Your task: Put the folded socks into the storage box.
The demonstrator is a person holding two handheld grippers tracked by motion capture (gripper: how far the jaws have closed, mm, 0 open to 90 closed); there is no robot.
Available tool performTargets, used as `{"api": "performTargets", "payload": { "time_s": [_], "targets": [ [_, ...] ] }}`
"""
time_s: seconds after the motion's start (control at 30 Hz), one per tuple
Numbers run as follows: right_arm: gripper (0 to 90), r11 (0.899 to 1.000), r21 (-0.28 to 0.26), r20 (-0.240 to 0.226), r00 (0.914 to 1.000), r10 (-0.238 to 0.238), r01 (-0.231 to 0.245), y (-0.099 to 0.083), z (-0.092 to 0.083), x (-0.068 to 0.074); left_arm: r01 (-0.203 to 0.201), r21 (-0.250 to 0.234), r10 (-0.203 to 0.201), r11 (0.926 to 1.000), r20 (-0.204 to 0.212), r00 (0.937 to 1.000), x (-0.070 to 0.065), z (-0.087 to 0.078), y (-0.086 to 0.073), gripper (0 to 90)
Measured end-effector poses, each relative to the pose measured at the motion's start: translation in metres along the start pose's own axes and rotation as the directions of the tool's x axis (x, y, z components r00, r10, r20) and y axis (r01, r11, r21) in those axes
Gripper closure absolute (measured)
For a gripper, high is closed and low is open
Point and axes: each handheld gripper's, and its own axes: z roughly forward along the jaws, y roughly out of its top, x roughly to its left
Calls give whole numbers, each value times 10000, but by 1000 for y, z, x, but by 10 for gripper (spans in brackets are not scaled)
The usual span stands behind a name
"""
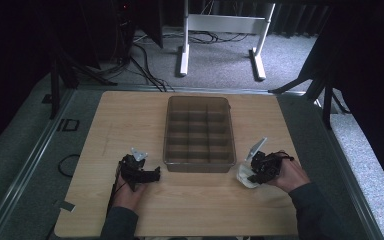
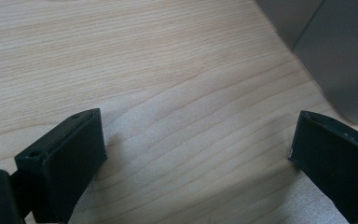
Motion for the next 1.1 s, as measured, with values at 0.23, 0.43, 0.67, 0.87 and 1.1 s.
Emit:
{"api": "performTargets", "payload": {
  "time_s": [0.23,0.43,0.67,0.87,1.1],
  "targets": [
    [661,10000,-46,88,10000,16,-15,2,-12,-4,2,-1,-2,10000,-1,10000,0,0,0,32],
    [662,9998,-155,199,9997,-134,137,7,-23,-4,0,10,0,10000,5,10000,0,0,0,32],
    [662,9994,-206,239,9994,-264,269,12,-31,-5,2,8,-2,10000,5,10000,0,0,0,32],
    [662,9988,-283,298,9987,-401,410,18,-39,-5,5,9,-5,10000,5,10000,0,0,0,32],
    [662,9985,-294,408,9981,-459,471,22,-45,-6,7,5,-7,10000,4,10000,0,0,0,32]
  ]
}}
